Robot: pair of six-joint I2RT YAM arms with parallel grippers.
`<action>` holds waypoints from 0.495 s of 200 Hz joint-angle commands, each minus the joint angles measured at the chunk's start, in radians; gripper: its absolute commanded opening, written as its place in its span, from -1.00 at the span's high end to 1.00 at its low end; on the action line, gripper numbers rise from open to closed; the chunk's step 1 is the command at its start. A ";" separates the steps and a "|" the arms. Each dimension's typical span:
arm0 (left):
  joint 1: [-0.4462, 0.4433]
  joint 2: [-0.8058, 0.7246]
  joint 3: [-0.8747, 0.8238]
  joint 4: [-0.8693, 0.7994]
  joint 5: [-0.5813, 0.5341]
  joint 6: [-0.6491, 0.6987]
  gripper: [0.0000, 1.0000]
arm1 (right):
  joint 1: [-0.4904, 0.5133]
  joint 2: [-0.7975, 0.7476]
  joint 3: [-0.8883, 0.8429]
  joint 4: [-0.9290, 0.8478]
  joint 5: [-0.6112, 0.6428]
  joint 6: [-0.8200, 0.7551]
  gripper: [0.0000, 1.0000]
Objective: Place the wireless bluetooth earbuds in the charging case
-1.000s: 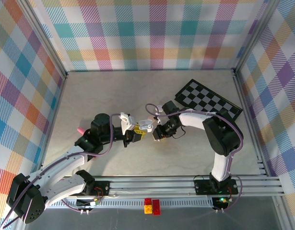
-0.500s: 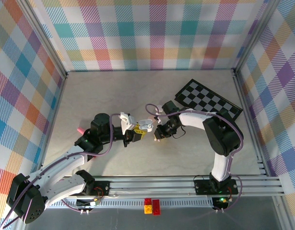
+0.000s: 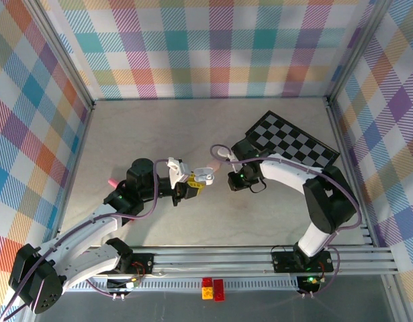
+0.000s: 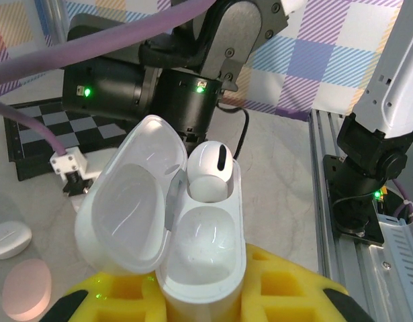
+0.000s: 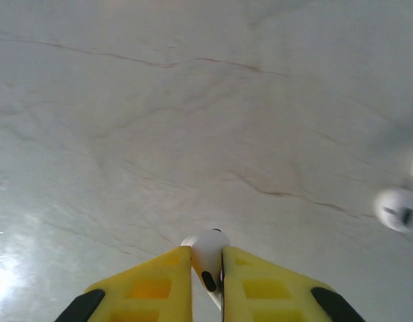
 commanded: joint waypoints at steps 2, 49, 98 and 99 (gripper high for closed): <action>0.006 -0.020 0.029 0.007 0.022 0.015 1.00 | 0.003 -0.014 -0.019 -0.087 0.169 0.027 0.68; 0.006 -0.023 0.026 0.006 0.026 0.017 1.00 | 0.022 0.035 0.018 -0.144 0.222 0.043 0.66; 0.006 -0.040 0.024 -0.008 0.032 0.024 1.00 | 0.052 0.098 0.070 -0.181 0.226 0.057 0.67; 0.006 -0.041 0.024 -0.008 0.032 0.024 1.00 | 0.053 0.099 0.071 -0.181 0.226 0.058 0.67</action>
